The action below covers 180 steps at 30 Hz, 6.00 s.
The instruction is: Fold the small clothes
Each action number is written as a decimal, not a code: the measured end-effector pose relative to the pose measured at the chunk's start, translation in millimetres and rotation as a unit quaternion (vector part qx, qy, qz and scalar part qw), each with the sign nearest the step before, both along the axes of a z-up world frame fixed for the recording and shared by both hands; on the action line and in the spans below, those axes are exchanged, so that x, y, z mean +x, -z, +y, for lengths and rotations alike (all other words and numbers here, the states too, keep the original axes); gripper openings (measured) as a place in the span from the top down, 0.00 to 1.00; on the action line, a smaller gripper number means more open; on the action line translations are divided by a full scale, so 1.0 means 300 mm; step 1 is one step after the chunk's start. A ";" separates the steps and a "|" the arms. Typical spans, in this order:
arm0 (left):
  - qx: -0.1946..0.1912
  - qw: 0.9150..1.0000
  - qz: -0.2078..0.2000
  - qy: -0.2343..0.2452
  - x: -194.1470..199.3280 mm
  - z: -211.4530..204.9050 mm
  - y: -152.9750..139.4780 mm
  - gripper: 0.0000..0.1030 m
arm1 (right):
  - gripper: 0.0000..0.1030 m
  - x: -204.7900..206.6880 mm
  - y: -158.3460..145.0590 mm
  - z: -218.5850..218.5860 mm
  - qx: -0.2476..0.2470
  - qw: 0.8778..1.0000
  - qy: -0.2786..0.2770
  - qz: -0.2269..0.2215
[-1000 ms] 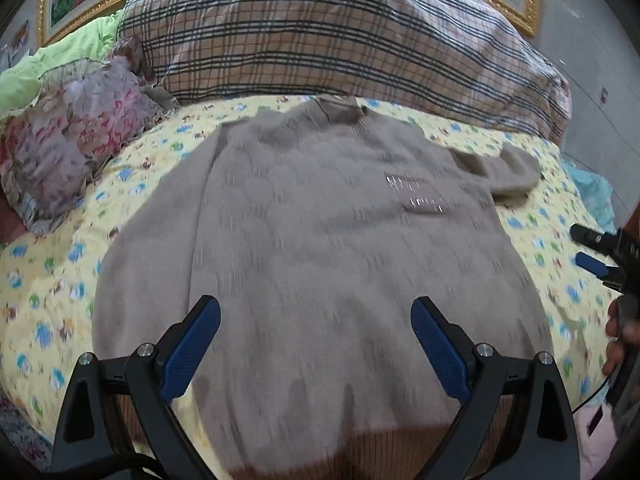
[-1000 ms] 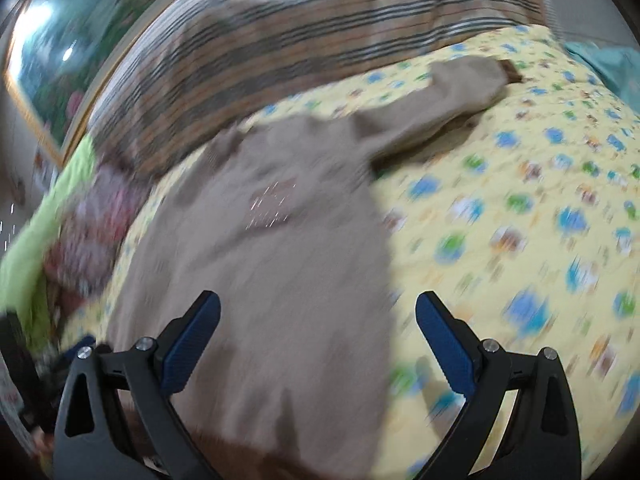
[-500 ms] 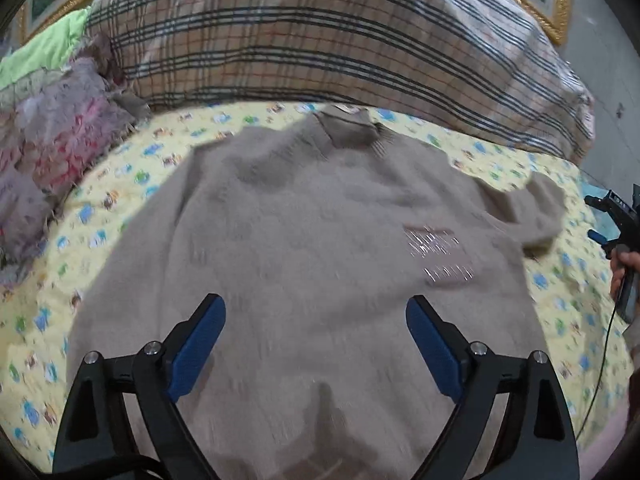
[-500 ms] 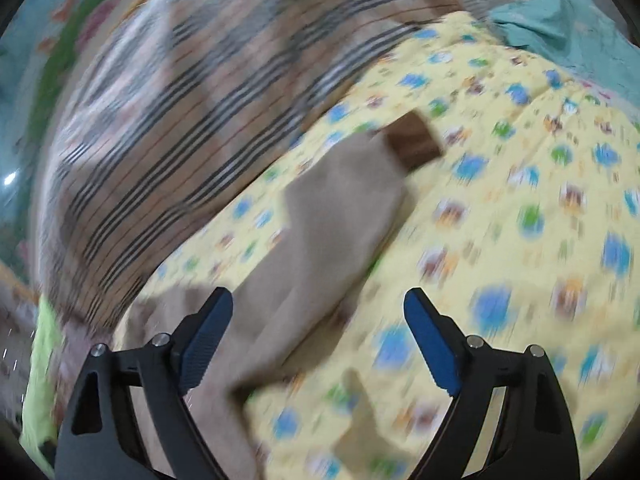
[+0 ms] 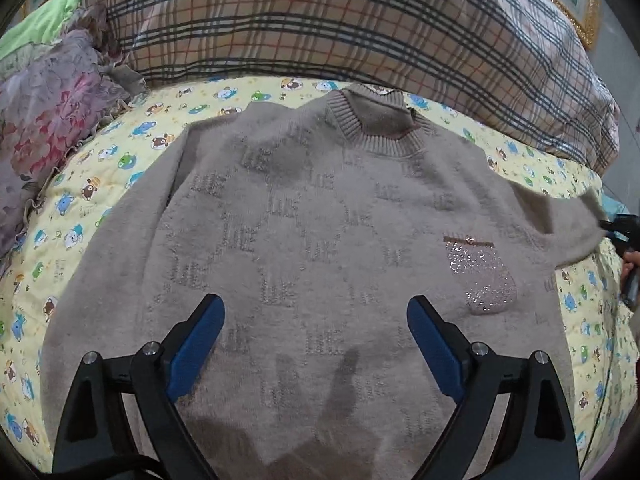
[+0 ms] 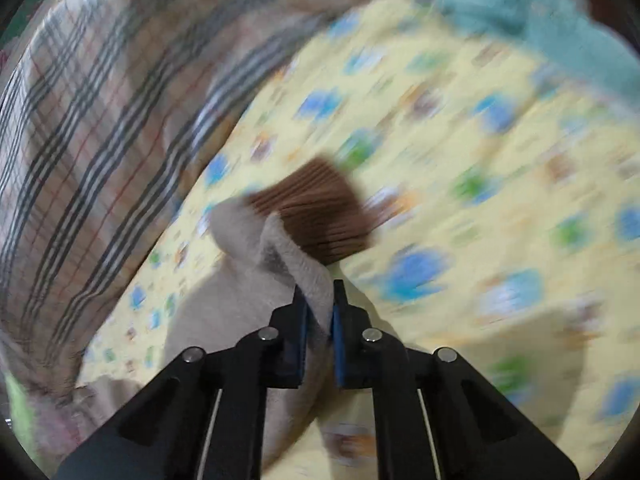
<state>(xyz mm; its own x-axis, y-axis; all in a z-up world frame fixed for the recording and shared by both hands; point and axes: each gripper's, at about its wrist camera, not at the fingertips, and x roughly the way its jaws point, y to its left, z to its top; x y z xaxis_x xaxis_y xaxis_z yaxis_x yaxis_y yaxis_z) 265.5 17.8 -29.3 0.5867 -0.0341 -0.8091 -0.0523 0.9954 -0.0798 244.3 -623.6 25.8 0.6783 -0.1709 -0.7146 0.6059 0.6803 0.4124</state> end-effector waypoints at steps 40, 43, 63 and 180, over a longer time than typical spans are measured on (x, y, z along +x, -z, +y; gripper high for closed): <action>-0.037 0.999 -0.031 -0.018 -0.077 0.140 -0.074 0.09 | 0.77 0.192 -0.122 1.279 0.047 0.915 -0.390 -0.096; -0.045 0.998 -0.029 -0.016 -0.074 0.153 -0.077 0.09 | 0.51 0.203 -0.046 1.433 0.108 0.884 -0.446 -0.087; -0.156 0.987 0.030 -0.030 0.328 -0.011 0.119 0.94 | 0.51 -0.139 -0.035 0.961 0.062 0.957 -0.266 -0.093; -0.249 0.945 0.041 0.206 0.035 -0.211 -0.023 0.86 | 0.49 -0.495 0.052 1.257 0.115 0.943 -0.310 -0.045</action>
